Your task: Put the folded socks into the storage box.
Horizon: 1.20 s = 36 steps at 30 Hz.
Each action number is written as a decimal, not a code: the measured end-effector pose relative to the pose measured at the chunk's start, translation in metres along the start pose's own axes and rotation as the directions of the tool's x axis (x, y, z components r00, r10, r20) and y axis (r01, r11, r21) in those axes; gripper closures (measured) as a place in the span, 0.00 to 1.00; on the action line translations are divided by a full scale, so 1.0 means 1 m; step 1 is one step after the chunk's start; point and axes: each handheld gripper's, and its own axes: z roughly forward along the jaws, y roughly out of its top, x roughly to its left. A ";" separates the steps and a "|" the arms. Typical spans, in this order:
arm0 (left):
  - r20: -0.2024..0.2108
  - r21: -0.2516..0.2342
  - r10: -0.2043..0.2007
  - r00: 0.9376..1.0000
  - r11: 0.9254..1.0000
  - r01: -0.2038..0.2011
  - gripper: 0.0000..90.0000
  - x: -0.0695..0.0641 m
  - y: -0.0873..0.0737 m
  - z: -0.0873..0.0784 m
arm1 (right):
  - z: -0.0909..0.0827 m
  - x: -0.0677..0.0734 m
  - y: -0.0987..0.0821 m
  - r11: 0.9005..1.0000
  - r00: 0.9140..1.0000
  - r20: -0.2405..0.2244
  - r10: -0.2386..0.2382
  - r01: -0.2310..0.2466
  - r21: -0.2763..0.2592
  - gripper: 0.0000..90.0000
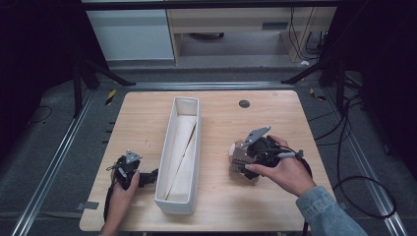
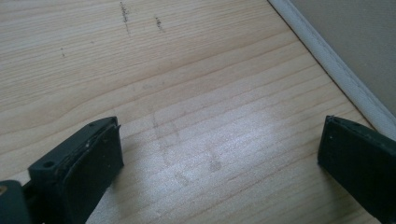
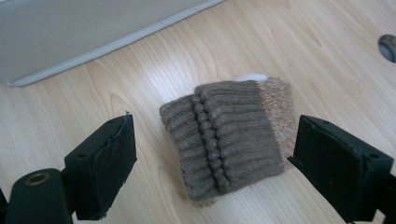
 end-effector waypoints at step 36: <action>0.006 0.000 0.008 1.000 1.000 -0.008 0.00 0.001 -0.002 -0.002 | 0.073 -0.004 -0.016 0.968 0.984 0.024 -0.178 0.170 0.186 0.42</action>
